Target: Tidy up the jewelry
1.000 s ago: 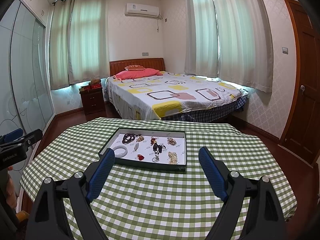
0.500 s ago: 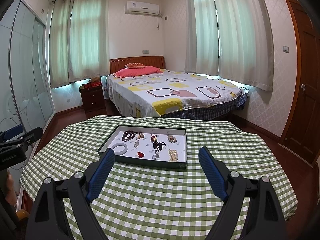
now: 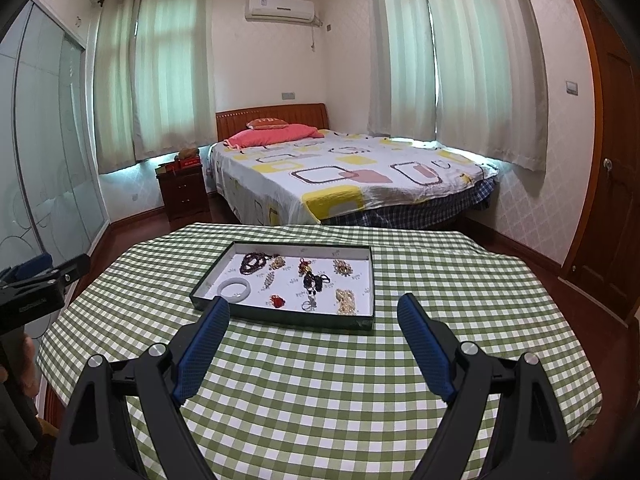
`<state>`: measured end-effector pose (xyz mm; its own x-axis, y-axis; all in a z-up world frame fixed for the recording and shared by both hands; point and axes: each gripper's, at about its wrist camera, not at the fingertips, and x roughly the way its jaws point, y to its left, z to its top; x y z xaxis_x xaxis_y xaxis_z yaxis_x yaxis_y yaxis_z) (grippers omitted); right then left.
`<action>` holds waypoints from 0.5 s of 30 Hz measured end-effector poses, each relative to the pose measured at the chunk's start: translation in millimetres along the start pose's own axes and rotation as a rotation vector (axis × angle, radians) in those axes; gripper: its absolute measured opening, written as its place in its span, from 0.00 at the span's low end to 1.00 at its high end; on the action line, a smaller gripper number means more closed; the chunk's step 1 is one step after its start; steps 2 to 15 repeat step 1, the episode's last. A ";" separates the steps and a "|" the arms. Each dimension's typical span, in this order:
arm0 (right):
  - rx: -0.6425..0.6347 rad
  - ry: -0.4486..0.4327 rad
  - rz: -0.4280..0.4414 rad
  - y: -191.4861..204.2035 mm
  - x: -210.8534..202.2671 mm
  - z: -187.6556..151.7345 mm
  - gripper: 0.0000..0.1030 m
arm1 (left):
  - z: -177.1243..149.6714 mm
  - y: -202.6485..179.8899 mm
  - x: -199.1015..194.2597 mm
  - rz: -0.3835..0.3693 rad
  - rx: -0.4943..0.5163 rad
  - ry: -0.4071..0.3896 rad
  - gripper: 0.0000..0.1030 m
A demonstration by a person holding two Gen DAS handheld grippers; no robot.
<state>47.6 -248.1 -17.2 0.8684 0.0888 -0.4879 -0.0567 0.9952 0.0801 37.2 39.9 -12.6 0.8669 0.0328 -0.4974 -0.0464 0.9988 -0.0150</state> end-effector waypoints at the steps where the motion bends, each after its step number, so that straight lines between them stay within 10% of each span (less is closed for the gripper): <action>1: 0.005 0.000 -0.003 -2.7 4.0 -1.3 0.81 | -1.7 3.9 7.8 0.007 -0.011 0.016 0.96; 15: 0.005 0.000 -0.003 -2.7 4.0 -1.3 0.81 | -1.7 3.9 7.8 0.007 -0.011 0.016 0.96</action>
